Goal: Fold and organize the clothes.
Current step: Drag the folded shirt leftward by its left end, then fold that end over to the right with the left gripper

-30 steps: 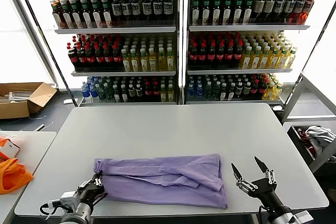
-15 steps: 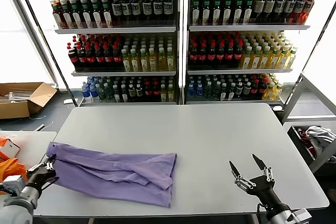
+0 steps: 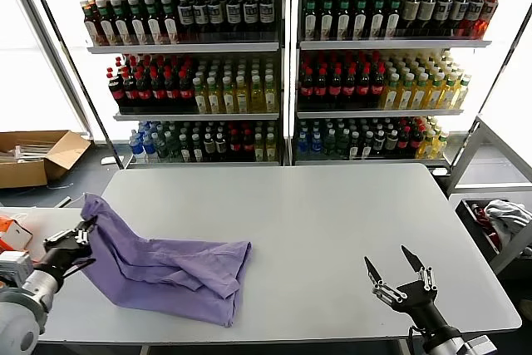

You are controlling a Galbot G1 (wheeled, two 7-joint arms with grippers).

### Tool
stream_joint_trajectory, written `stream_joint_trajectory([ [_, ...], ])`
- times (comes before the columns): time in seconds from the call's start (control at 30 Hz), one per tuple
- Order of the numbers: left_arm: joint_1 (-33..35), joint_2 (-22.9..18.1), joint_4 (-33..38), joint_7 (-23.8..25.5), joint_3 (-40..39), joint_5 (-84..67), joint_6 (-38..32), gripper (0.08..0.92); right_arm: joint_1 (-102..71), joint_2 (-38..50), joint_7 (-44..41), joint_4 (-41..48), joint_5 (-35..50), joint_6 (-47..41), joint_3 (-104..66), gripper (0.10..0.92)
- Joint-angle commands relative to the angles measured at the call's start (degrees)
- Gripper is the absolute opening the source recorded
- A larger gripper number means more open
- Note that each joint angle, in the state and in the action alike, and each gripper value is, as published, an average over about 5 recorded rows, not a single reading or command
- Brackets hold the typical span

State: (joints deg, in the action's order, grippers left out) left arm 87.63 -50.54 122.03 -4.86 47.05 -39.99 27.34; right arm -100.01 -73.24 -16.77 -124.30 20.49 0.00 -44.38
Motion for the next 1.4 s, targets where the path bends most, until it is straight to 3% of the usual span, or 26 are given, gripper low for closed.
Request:
stream_joint_trajectory([
  [0.03,-2.6,-5.8,6.2,-3.6,-29.9,6.8,0.4,0.092,-1.3,-1.1,0.0,0.3,-0.6,0.7,-0.4,0.823],
  [0.2,-6.0,-9.4,2.9,-7.7,-34.2,6.5,1.2,0.092,-2.2,-1.7,0.0,0.1,-0.9,0.8,-0.7,0.823],
  [0.37,-8.7,-11.0,0.3,-10.2,-35.5,4.2,2.5,0.092,-2.9,-2.0,0.0,0.3,-1.4,0.9,-0.6,0.823],
  [0.6,-13.3,-13.3,-2.5,-17.7,-36.6,-1.0,4.5,0.092,-3.2,-2.7,0.1,0.5,-2.2,1.2,0.1,0.823],
  [1.0,-12.0,-13.0,0.2,-19.6,-34.5,-3.2,5.0,0.110,-3.3,-3.0,0.3,0.1,-2.4,1.4,0.7,0.823],
  [1.2,-8.8,-12.8,4.9,-19.4,-31.0,-4.1,5.2,0.262,-3.1,-3.4,0.3,-0.1,-2.5,1.4,1.2,0.823],
  [1.4,-5.2,-10.1,9.4,-17.1,-20.9,-5.3,5.7,0.435,-3.1,-3.4,0.3,0.1,-2.5,1.6,1.4,0.823],
])
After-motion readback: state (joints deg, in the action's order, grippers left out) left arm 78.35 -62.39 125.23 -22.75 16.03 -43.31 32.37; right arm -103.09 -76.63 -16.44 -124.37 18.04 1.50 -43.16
